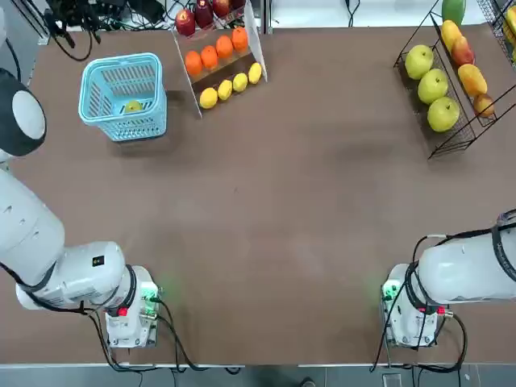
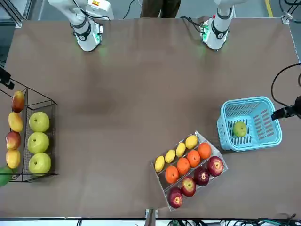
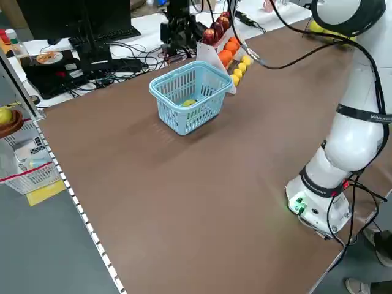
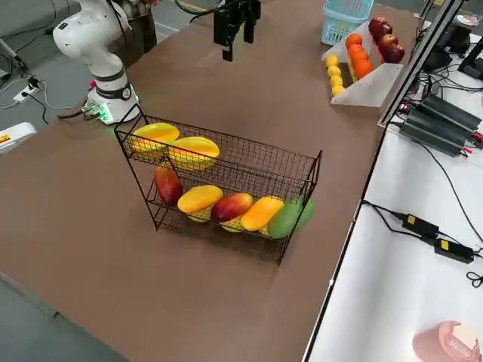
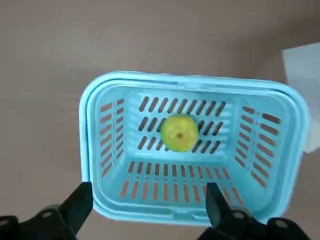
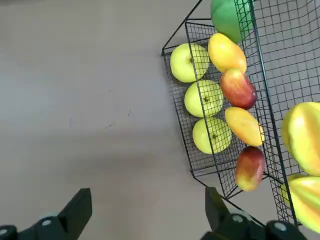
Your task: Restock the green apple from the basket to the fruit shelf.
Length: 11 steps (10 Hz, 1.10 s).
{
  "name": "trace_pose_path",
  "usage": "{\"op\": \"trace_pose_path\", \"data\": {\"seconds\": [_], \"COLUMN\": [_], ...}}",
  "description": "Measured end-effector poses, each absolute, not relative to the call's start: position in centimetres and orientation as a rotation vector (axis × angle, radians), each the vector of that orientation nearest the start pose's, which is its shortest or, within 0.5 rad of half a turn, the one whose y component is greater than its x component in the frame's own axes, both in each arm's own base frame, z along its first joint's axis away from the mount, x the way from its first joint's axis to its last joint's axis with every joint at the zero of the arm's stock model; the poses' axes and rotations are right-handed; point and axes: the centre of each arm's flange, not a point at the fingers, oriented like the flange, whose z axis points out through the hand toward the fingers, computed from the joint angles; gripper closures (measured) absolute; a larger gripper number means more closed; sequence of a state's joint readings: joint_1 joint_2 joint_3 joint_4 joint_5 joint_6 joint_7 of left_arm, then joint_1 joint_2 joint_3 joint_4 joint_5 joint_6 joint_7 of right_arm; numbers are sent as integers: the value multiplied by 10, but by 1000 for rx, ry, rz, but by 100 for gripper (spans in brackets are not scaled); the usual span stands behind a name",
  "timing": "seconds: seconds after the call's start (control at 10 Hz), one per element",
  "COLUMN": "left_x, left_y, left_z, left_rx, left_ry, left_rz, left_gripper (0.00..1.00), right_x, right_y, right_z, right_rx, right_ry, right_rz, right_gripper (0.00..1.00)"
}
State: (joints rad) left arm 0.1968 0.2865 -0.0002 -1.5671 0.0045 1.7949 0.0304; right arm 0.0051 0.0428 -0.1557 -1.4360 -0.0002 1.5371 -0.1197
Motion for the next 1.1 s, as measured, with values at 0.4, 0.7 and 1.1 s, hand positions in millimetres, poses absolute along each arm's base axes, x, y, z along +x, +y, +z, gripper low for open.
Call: {"op": "trace_pose_path", "data": {"seconds": [0.4,0.7,1.1], "left_x": [628,622,612], "left_y": [127,110,103], "left_z": [404,386,356], "left_rx": [-3139,-3145,-3146], "left_ry": [-268,-257,-262], "left_rz": [92,79,46], "left_gripper": [0,1,1], "right_x": [559,559,559], "right_y": [-82,-80,-80], "right_z": [661,661,661], "right_rx": [-3155,-3155,-3156], "right_ry": [46,40,47], "right_rz": [-91,-91,-89], "right_gripper": [0,0,0]}}
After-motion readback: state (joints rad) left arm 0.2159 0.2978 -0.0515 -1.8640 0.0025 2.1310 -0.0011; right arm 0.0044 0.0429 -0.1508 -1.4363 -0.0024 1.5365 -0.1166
